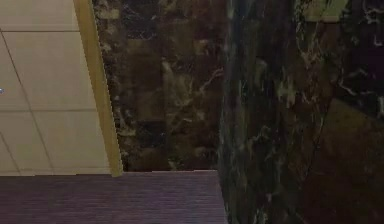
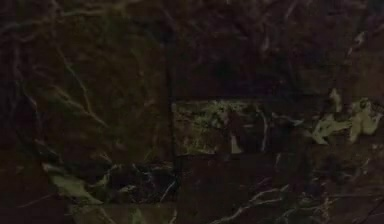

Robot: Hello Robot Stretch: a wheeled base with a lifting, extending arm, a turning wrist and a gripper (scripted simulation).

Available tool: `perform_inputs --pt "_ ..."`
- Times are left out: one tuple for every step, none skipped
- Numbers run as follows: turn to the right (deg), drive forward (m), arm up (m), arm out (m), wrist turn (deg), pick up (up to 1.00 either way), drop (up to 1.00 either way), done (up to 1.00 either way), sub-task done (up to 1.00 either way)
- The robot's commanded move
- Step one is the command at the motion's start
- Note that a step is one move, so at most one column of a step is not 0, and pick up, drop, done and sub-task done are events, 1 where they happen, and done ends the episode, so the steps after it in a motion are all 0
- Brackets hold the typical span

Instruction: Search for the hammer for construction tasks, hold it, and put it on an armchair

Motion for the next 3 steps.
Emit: perform_inputs --pt "-39.0 0.0 0.0 0.0 0.0 0.0 0.0 0.0 0.0" --pt "0.0 0.2 0.0 0.0 0.0 0.0 0.0 0.0 0.0" --pt "-45.0 0.0 0.0 0.0 0.0 0.0 0.0 0.0 0.0"
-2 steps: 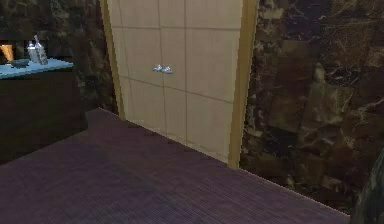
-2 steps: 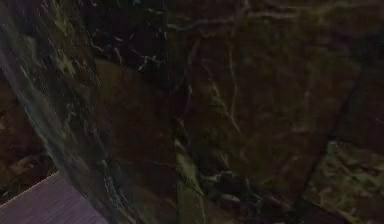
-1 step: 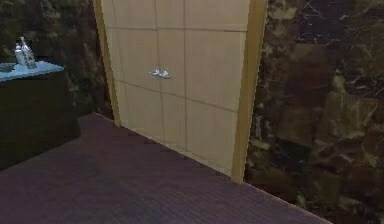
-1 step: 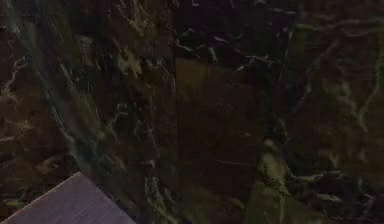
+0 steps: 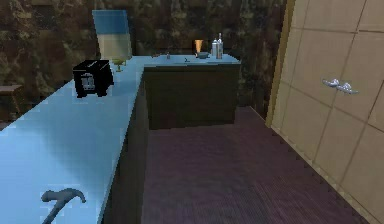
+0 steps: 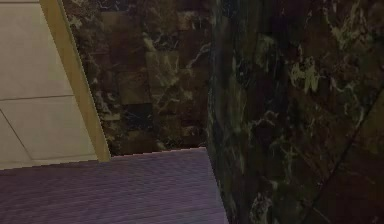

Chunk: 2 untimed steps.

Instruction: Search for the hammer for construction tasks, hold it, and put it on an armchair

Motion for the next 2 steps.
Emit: perform_inputs --pt "-6.0 0.0 0.0 0.0 0.0 0.0 0.0 0.0 0.0" --pt "0.0 0.45 0.0 0.0 0.0 0.0 0.0 0.0 0.0"
